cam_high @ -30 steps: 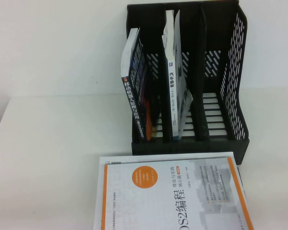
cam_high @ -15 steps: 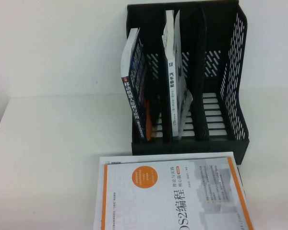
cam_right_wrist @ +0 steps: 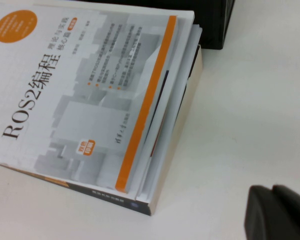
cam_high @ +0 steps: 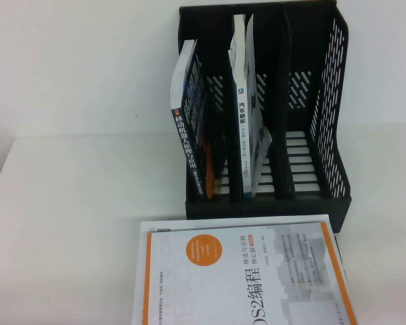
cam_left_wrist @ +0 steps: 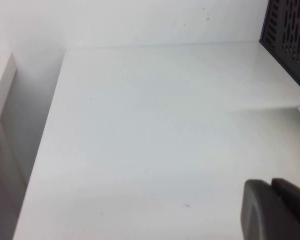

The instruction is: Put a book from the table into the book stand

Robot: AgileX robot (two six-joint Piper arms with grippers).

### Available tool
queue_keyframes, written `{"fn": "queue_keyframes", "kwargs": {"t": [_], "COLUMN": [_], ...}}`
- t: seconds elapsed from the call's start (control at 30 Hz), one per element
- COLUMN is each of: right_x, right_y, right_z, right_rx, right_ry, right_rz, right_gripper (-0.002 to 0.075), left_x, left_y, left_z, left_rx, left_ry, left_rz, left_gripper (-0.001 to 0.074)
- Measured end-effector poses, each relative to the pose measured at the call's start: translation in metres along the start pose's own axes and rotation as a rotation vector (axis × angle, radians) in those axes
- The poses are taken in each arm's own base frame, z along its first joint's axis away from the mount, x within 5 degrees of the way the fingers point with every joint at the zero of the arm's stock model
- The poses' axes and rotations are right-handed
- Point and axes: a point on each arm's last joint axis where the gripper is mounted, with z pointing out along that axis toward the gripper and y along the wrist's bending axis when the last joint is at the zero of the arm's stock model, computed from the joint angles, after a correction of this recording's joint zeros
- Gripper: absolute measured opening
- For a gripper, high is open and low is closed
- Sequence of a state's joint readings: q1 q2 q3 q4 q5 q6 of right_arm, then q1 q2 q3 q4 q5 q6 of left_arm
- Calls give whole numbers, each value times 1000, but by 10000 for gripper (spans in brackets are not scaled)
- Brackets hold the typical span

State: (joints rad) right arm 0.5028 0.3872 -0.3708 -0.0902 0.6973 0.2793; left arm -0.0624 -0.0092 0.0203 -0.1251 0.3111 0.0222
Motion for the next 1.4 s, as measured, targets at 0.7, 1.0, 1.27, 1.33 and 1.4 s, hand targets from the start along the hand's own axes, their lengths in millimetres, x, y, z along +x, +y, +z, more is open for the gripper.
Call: {"fn": "queue_keyframes", "kwargs": {"t": [0.7,1.0,1.27,1.33,1.4], "right_x": [0,0,18,28,39], "right_y": [0,-5,-24,-29,-32], "right_z": [0,-1,6,8,12], "right_rx": [-1,37,207,261,304], "right_ry": [0,-55,-369,-423,-443], "right_rz": [1,13,67,84,98], "right_gripper": [-3,-3,-3,-3,-3], "left_x": [0,0,0,0,0], "left_y": [1,1,1,1,1], "left_z": [0,0,0,0,0], "left_rx": [-13,-14,-14,-14,-14], "left_ry": [7,9,11,11,11], "left_rz": [-46,-45,-45,-45,-45], "left_gripper": [-2,-2,-2,-2,-2]}}
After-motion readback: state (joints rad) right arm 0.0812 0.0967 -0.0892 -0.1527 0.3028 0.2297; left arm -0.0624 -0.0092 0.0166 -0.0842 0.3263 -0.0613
